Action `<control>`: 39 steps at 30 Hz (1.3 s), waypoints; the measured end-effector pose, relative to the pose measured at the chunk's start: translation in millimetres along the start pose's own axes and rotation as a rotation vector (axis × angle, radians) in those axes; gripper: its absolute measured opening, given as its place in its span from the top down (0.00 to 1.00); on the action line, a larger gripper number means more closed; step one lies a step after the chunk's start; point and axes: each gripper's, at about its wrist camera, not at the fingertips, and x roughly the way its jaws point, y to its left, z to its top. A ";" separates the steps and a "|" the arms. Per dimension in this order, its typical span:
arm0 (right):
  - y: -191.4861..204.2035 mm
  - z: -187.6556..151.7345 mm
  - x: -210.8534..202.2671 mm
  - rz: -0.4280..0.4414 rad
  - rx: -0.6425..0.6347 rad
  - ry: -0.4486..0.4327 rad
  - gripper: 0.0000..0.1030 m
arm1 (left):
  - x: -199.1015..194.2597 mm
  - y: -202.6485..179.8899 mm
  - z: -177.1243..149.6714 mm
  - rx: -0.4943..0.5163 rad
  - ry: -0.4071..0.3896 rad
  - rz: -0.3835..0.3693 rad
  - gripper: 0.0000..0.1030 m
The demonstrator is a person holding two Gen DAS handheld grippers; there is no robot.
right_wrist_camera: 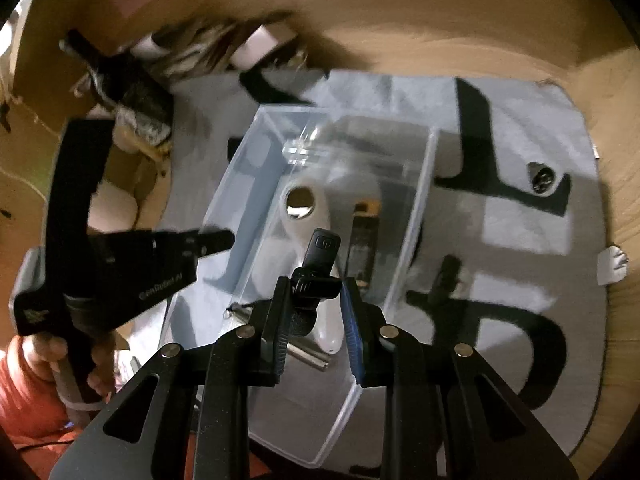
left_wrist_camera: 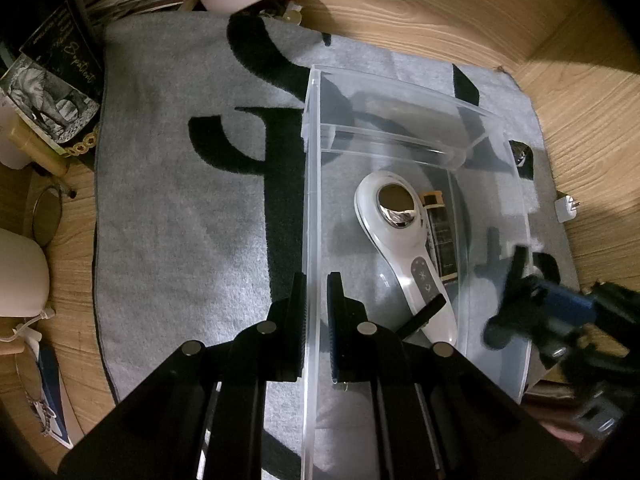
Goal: Organize rigid objects
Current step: 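Lower the black clip into the clear box and open the right gripper, then grasp the small grey cylinder on the towel with the right gripper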
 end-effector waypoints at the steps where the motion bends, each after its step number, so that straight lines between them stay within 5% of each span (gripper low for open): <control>1: 2.3 -0.8 4.0 0.000 -0.007 0.012 0.78 | 0.0 0.0 0.0 0.000 0.000 0.000 0.94; 18: 4.4 -9.9 37.4 -0.018 0.008 0.112 0.77 | -0.2 -0.4 -0.2 -0.001 -0.001 0.000 0.94; 24: -2.9 -6.9 25.4 0.015 0.035 0.093 0.62 | -0.5 -1.4 -0.1 0.002 0.000 0.000 0.91; 34: -20.2 2.9 -12.0 -0.003 0.078 -0.012 0.61 | 0.7 -1.0 1.6 -0.005 0.002 -0.001 0.90; 39: -53.1 12.9 -30.1 -0.058 0.154 -0.090 0.50 | 1.3 -0.6 2.6 -0.015 0.006 -0.003 0.90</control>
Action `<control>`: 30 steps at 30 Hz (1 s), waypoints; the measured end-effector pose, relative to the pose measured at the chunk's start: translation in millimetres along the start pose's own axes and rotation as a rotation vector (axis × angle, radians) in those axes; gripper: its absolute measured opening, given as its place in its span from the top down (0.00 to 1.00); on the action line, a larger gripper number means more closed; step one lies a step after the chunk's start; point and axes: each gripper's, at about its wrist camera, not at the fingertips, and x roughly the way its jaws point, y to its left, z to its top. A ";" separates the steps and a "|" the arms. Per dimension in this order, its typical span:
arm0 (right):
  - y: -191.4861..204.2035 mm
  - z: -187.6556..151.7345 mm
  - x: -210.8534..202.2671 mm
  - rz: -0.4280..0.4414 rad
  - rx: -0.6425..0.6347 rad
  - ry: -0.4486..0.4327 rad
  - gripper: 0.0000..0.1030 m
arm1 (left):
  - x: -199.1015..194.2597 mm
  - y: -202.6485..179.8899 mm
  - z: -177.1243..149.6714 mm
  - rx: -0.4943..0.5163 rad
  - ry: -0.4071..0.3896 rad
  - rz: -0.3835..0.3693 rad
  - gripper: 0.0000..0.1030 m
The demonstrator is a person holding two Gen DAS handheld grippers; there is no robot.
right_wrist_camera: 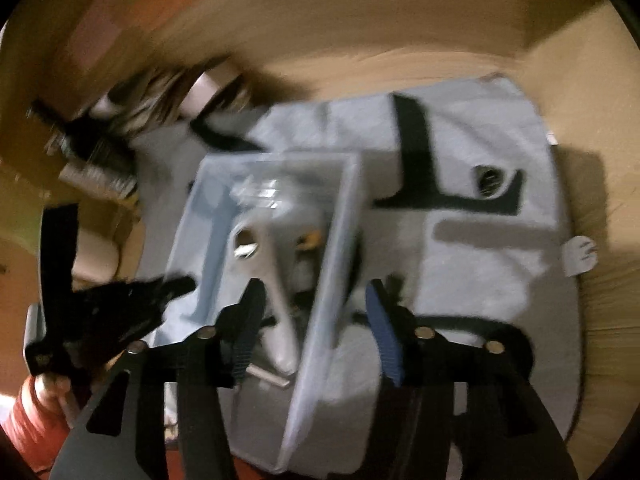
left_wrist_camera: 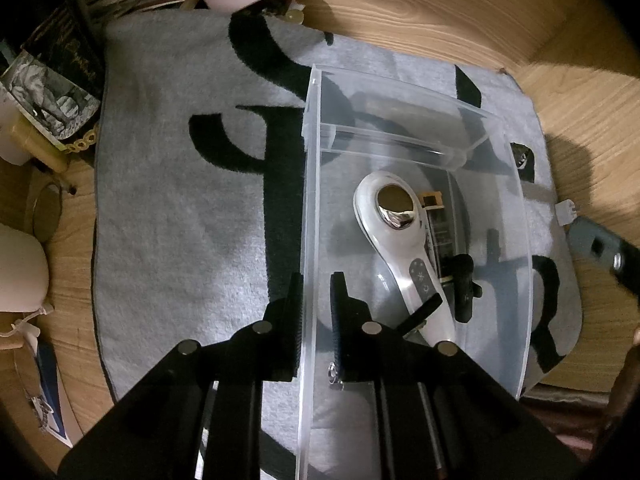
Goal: Organize rigid objects
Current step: 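Grasp the small grey cylinder on the towel with the right gripper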
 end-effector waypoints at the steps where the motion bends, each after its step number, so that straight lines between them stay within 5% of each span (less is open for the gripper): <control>1: -6.7 3.1 -1.5 -0.011 0.015 -0.008 0.50 | 0.1 0.4 0.4 -0.003 0.001 0.000 0.90; 7: -54.5 19.1 0.6 -0.089 0.107 -0.012 0.50 | 0.3 1.4 1.0 -0.020 0.008 0.003 0.90; 12: -72.9 18.0 19.4 -0.068 0.151 0.055 0.50 | 0.5 2.4 0.5 -0.038 0.012 0.005 0.90; 25: -54.3 -8.1 86.7 -0.031 0.058 0.224 0.51 | 1.6 1.8 0.5 -0.059 0.015 0.014 0.90; 30: -49.1 -10.6 89.0 -0.078 -0.012 0.202 0.66 | 2.3 2.2 0.9 -0.056 0.017 0.014 0.90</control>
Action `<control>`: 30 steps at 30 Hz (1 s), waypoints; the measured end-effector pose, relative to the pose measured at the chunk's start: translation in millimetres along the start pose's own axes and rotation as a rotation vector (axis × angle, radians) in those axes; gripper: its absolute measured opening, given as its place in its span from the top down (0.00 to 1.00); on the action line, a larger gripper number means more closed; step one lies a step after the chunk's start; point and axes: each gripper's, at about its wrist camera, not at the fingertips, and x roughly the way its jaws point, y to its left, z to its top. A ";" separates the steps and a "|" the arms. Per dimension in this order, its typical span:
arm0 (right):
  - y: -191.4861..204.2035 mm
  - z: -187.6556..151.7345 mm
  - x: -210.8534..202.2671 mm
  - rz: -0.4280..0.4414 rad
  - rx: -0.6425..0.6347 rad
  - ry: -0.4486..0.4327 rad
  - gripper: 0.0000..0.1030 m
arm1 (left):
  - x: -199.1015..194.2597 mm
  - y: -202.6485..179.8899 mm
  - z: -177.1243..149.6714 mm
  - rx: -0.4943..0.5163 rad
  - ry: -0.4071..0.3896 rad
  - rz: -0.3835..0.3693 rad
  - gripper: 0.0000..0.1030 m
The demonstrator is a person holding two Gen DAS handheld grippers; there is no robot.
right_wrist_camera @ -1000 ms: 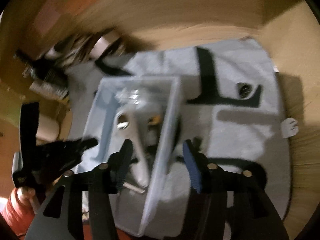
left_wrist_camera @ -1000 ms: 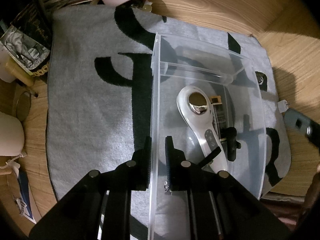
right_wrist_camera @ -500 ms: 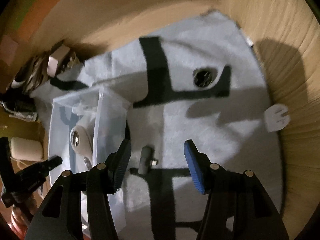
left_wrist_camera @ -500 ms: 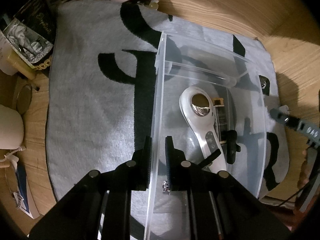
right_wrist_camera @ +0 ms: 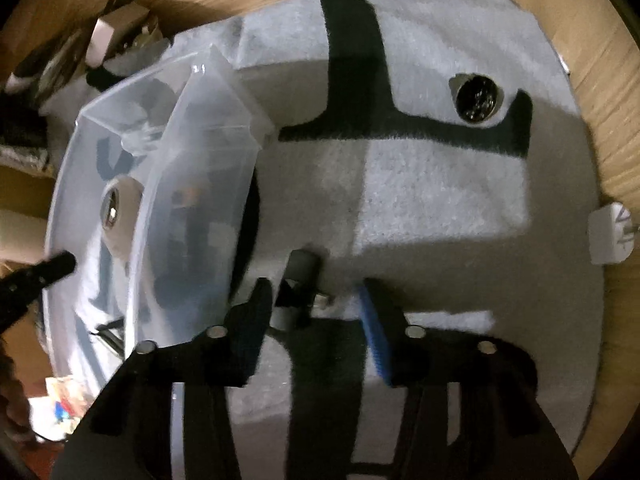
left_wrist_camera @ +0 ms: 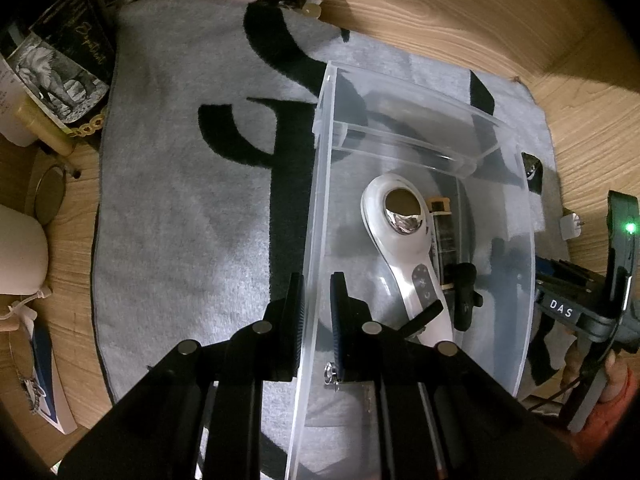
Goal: Organize rigid objects
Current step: 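Grasp the small grey cylinder on the towel with the right gripper, then lower the grey cylinder into the clear box and open the right gripper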
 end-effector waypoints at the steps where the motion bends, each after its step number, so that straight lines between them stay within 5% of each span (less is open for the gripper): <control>1: -0.1 -1.0 0.1 -0.007 -0.008 -0.004 0.68 | 0.3 0.2 0.2 0.001 0.000 0.000 0.90; 4: -2.6 -4.9 -0.3 -0.043 -0.018 -0.017 0.84 | 1.1 0.3 0.4 0.008 -0.001 -0.001 0.90; 17: -14.2 -17.8 -40.6 -0.032 0.051 -0.106 0.85 | 0.3 0.6 -2.0 0.034 -0.007 -0.016 0.90; 30: 31.7 -1.9 -105.5 0.039 -0.009 -0.267 0.85 | -0.2 -2.7 -1.8 0.084 -0.005 -0.012 0.90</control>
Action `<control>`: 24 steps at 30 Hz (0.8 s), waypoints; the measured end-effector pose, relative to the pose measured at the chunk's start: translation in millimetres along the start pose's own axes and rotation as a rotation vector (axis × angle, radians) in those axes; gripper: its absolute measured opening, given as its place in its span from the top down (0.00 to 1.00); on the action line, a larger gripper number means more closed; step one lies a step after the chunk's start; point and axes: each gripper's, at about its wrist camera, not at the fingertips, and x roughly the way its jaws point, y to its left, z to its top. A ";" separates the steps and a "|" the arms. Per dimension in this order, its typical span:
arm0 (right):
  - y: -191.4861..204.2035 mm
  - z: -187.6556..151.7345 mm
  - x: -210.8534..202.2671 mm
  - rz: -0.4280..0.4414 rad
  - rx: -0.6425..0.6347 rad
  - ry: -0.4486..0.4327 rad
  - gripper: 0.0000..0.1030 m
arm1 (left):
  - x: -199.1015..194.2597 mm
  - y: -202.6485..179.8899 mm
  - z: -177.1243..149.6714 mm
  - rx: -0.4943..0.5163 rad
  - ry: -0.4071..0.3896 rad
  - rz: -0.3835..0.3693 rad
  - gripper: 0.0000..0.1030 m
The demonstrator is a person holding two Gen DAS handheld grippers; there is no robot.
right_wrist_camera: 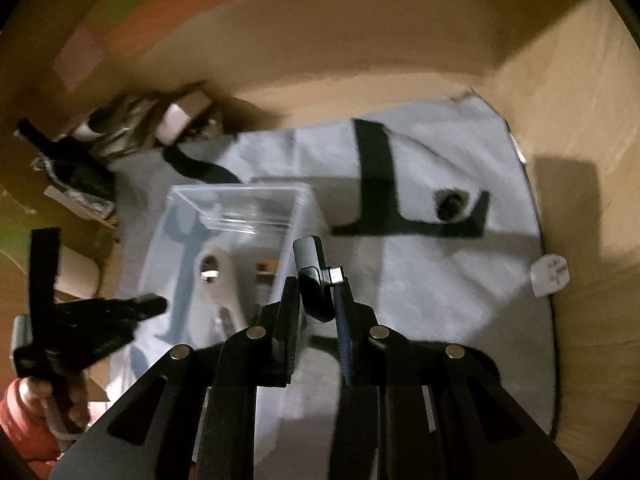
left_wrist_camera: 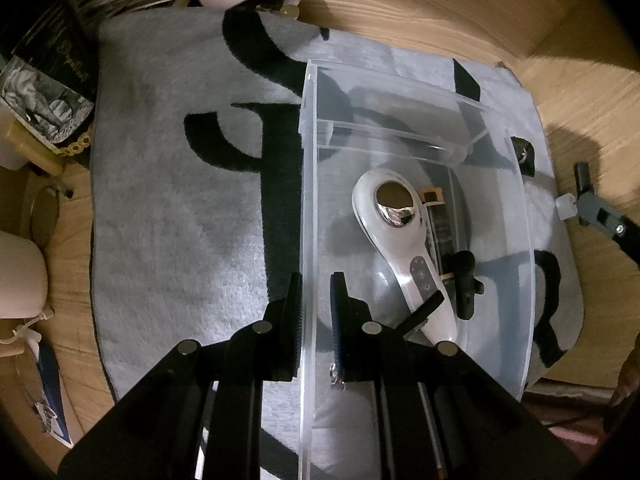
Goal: Organize rigid objects
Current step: 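Lower the grey cylinder into the clear box and open the right gripper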
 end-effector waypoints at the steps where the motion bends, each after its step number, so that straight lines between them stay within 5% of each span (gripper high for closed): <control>1: 7.4 1.6 0.5 0.009 -0.013 -0.003 0.85 | 0.0 -0.1 0.0 0.003 0.000 0.000 0.90; 24: 81.7 -46.5 65.7 0.085 -0.185 0.247 0.84 | 0.0 -1.1 0.2 0.013 0.001 -0.004 0.90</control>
